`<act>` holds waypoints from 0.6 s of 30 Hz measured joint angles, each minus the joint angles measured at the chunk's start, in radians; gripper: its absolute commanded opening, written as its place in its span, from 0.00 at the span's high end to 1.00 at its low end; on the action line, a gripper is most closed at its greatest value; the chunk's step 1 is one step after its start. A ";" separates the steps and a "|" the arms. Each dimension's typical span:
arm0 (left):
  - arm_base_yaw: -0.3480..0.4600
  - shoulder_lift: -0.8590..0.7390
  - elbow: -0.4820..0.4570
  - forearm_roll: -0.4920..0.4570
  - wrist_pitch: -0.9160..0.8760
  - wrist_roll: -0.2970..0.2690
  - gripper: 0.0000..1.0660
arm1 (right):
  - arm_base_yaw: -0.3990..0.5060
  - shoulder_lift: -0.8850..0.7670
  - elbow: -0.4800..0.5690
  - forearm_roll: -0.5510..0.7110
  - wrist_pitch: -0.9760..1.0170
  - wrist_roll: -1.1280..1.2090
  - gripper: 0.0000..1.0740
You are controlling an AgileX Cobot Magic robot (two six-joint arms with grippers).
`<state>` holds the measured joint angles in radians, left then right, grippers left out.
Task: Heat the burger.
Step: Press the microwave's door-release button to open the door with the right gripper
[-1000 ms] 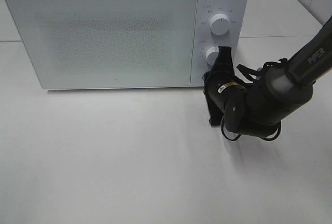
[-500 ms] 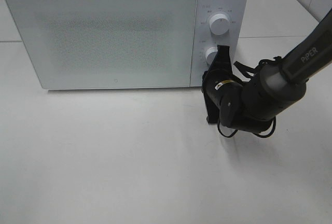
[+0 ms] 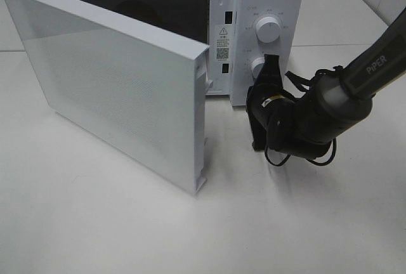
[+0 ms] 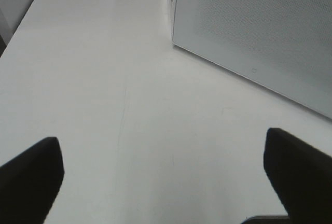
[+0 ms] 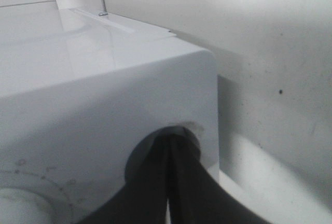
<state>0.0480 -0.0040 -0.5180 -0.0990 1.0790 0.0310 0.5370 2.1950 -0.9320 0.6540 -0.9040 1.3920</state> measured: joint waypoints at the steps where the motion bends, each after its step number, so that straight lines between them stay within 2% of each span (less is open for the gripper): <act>1: 0.000 0.000 0.000 0.000 0.000 0.000 0.06 | 0.000 0.000 0.000 0.000 0.000 0.000 1.00; 18: 0.000 0.000 0.000 0.000 0.000 0.000 0.06 | 0.013 -0.037 0.062 -0.024 -0.037 -0.001 1.00</act>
<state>0.0480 -0.0040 -0.5180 -0.0990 1.0790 0.0310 0.5500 2.1580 -0.8700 0.6300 -0.9410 1.3910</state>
